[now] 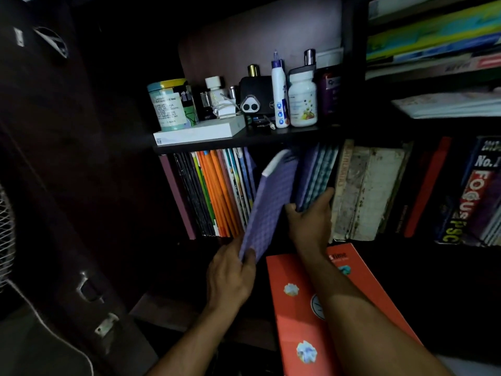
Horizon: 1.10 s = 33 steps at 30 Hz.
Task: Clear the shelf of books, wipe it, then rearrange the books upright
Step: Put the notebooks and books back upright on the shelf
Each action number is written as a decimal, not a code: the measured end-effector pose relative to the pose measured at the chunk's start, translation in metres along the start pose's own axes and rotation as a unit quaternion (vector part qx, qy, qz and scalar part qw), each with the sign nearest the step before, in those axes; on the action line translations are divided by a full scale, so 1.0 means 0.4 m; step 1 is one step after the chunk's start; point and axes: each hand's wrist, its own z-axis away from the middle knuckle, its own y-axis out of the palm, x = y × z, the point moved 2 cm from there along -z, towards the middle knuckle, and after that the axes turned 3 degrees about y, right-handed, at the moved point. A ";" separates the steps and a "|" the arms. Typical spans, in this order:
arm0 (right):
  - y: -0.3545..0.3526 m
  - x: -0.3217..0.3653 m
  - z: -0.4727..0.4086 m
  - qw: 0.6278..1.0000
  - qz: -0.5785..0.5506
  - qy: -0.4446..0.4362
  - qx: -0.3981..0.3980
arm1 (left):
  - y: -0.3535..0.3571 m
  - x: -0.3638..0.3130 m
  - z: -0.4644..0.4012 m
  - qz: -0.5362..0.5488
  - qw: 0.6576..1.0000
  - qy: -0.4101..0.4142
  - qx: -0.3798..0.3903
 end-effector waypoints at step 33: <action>0.043 -0.015 -0.010 0.959 -0.037 -0.208 0.191 | 0.151 0.018 -0.135 0.275 0.955 -0.115 -0.006</action>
